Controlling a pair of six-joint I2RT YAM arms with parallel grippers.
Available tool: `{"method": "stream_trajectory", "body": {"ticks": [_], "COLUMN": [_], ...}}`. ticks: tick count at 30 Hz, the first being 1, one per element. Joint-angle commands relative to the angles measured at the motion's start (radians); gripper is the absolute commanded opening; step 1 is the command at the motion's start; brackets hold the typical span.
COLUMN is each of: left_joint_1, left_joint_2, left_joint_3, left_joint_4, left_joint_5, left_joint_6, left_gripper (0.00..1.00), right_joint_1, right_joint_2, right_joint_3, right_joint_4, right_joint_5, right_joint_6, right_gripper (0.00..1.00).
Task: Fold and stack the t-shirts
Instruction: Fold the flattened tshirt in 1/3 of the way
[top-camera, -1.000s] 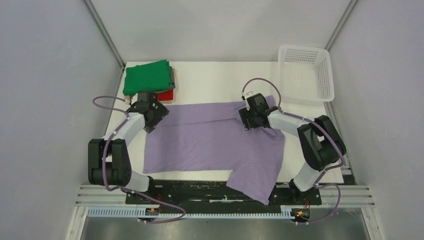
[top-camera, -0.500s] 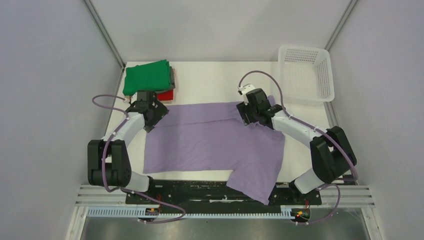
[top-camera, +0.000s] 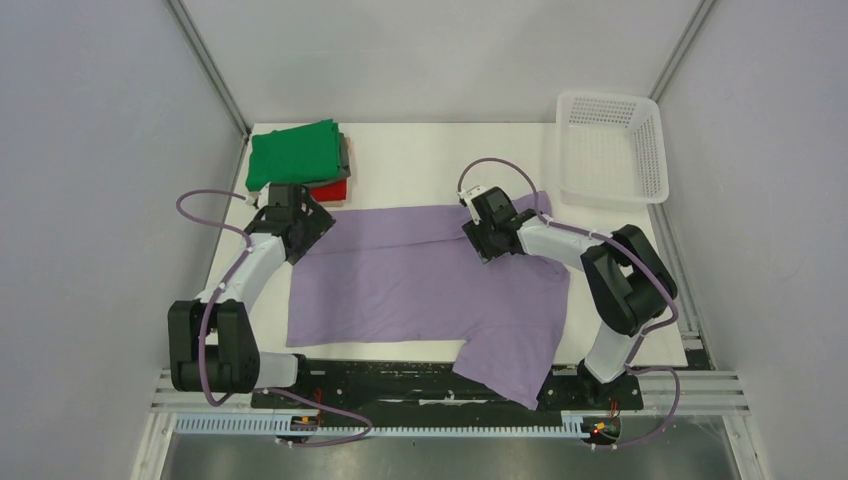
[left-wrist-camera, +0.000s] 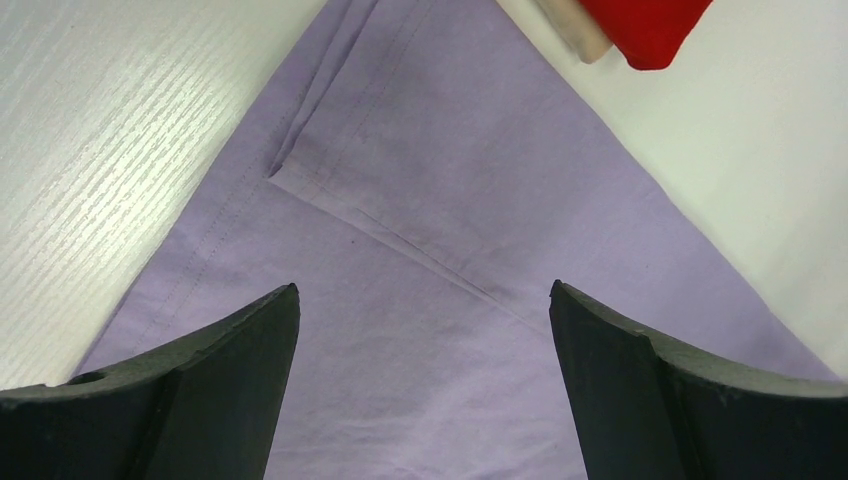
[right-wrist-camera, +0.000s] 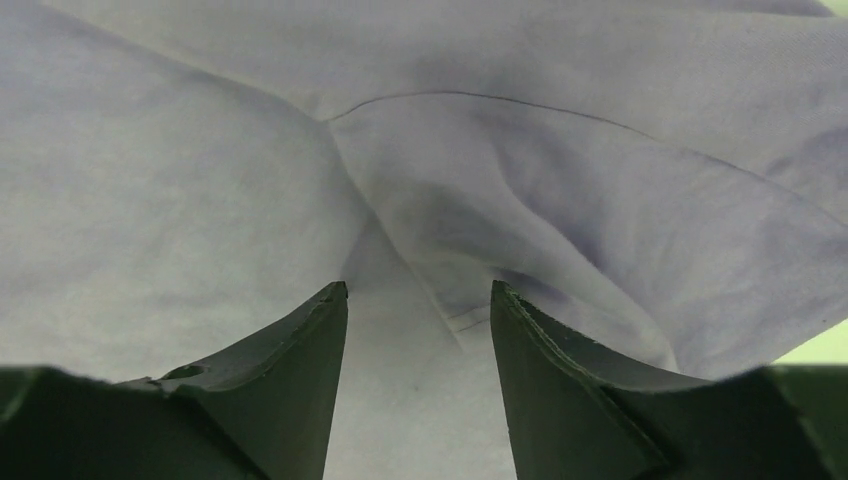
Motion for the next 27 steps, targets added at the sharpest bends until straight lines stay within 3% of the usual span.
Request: {"method": "stream_trajectory", "body": {"ticks": [1,10,21,27], "left_joint_1": [-0.003,-0.003,-0.003,-0.003], "left_joint_2": [-0.023,-0.032,-0.052,-0.053], "left_joint_3": [-0.007,-0.004,-0.005,-0.011], "left_joint_4": [-0.007,-0.009,-0.009,-0.001], "left_joint_5": [-0.013,-0.017,-0.025,-0.02], "left_joint_6": [0.055,0.062,0.066,0.06], "left_gripper": [1.0,1.0,1.0,1.0], "right_joint_1": [-0.036,-0.087,-0.093,-0.092], "right_joint_2": [0.025,0.044,0.018,-0.033], "right_joint_3": [0.051,0.044,0.06,0.047], "right_joint_4": [0.006,0.016,0.016,-0.025], "right_joint_5": [0.051,0.035,0.029,-0.082], "right_joint_6": [0.006,0.018,0.013,0.056], "right_gripper": [0.56,0.45,0.04,0.03]}}
